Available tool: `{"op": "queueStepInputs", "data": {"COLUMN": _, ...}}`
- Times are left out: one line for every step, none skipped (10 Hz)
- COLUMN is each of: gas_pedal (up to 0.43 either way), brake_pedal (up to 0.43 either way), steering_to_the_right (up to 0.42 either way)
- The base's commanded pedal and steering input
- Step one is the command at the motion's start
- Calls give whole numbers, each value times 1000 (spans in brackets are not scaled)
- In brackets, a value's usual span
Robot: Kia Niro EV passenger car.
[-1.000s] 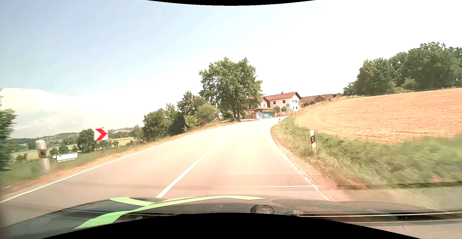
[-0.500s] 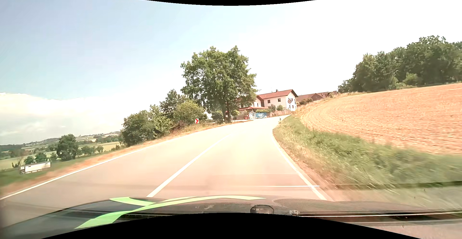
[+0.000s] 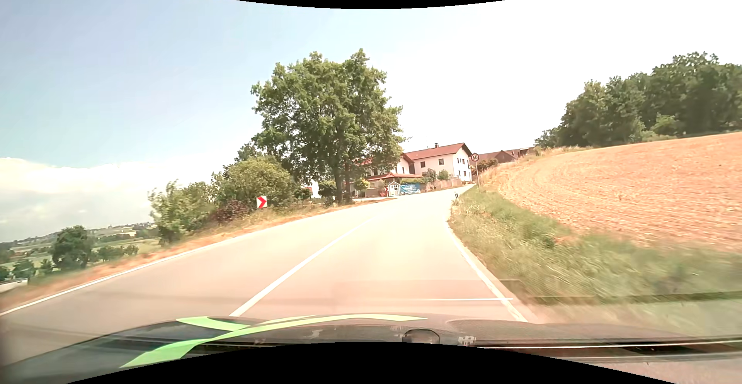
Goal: Follow the waypoints while adhering to traffic rules and regulations
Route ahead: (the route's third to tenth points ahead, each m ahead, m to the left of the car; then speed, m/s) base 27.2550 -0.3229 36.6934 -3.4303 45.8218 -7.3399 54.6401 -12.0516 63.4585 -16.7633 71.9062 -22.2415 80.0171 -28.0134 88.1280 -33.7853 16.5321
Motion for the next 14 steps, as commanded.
{"op": "queueStepInputs", "data": {"gas_pedal": 0, "brake_pedal": 0, "steering_to_the_right": 25}}
{"op": "queueStepInputs", "data": {"gas_pedal": 0, "brake_pedal": 0, "steering_to_the_right": 28}}
{"op": "queueStepInputs", "data": {"gas_pedal": 0, "brake_pedal": 0, "steering_to_the_right": 34}}
{"op": "queueStepInputs", "data": {"gas_pedal": 0, "brake_pedal": 0, "steering_to_the_right": 38}}
{"op": "queueStepInputs", "data": {"gas_pedal": 0, "brake_pedal": 0, "steering_to_the_right": 40}}
{"op": "queueStepInputs", "data": {"gas_pedal": 0, "brake_pedal": 0, "steering_to_the_right": 40}}
{"op": "queueStepInputs", "data": {"gas_pedal": 0, "brake_pedal": 0, "steering_to_the_right": 39}}
{"op": "queueStepInputs", "data": {"gas_pedal": 0, "brake_pedal": 0, "steering_to_the_right": 40}}
{"op": "queueStepInputs", "data": {"gas_pedal": 28, "brake_pedal": 0, "steering_to_the_right": 40}}
{"op": "queueStepInputs", "data": {"gas_pedal": 47, "brake_pedal": 0, "steering_to_the_right": 39}}
{"op": "queueStepInputs", "data": {"gas_pedal": 59, "brake_pedal": 0, "steering_to_the_right": 41}}
{"op": "queueStepInputs", "data": {"gas_pedal": 79, "brake_pedal": 0, "steering_to_the_right": 45}}
{"op": "queueStepInputs", "data": {"gas_pedal": 110, "brake_pedal": 0, "steering_to_the_right": 46}}
{"op": "queueStepInputs", "data": {"gas_pedal": 130, "brake_pedal": 0, "steering_to_the_right": 46}}
